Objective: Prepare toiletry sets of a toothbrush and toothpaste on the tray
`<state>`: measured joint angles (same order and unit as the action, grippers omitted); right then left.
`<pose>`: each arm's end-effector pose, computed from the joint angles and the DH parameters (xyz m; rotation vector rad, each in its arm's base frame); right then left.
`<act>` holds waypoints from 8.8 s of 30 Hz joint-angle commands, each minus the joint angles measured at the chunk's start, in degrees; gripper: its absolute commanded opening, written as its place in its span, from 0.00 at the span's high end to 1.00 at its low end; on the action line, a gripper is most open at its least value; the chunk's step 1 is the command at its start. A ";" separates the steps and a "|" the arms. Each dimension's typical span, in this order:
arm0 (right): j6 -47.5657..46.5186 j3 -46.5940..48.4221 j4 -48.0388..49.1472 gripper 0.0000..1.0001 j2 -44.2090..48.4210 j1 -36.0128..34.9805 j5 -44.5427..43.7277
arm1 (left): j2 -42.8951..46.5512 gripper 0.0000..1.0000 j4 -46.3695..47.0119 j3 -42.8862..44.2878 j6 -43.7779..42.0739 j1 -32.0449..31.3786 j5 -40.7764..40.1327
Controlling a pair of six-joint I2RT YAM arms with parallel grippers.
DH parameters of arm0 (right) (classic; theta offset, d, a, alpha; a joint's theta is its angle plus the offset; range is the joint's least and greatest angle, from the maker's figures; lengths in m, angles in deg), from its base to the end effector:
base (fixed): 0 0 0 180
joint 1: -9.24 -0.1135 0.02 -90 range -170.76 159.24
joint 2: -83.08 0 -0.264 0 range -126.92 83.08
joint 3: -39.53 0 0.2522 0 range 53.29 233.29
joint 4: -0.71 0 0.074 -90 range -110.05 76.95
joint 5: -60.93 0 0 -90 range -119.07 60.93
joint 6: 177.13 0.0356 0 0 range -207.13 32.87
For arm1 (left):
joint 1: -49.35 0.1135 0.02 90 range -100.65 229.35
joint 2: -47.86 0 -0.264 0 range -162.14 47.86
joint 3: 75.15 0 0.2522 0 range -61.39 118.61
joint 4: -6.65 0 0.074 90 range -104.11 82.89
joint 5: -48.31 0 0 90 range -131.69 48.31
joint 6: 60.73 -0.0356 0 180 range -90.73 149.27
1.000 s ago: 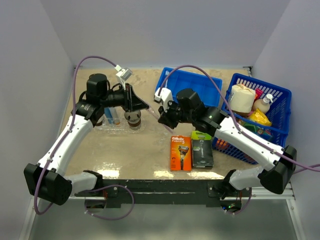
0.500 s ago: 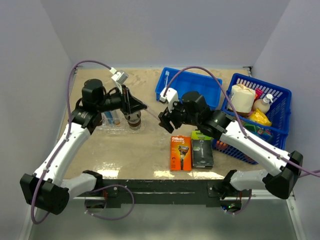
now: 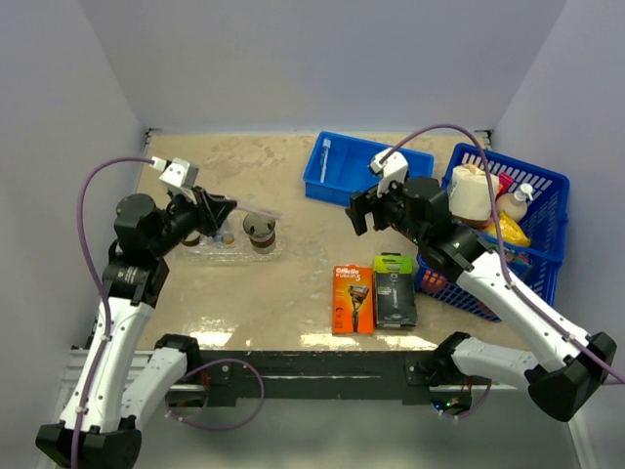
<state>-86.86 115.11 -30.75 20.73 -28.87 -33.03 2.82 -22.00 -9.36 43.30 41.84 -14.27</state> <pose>0.1959 0.1505 0.3708 -0.5731 1.8190 0.3912 0.1703 -0.0390 0.3751 0.2644 1.7209 -0.6853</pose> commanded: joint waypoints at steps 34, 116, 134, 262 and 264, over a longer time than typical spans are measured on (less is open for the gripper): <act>2.10 -3.29 7.67 0.11 7.24 1.90 -2.89 | -0.32 1.00 -26.68 10.73 -10.59 0.39 -36.12; 2.45 -3.64 8.55 0.11 8.64 1.90 -2.98 | 1.26 1.00 0.57 -14.50 -9.54 3.73 -29.97; 2.28 -3.37 8.20 0.11 8.82 1.81 -3.15 | 1.27 1.00 2.86 -17.05 -8.04 6.89 -26.80; 20.47 67.28 -14.38 0.46 -70.71 7.43 -13.61 | 3.99 0.10 18.76 -11.95 -9.10 -1.11 -30.50; 20.47 69.30 -14.91 0.48 -72.90 7.43 -13.96 | 3.82 0.10 18.59 -11.87 -9.01 -1.11 -30.49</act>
<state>-66.77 179.68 -43.99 -49.06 -20.41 -46.15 6.47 -5.09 -21.27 35.49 41.07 -44.08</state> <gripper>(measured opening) 0.539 0.902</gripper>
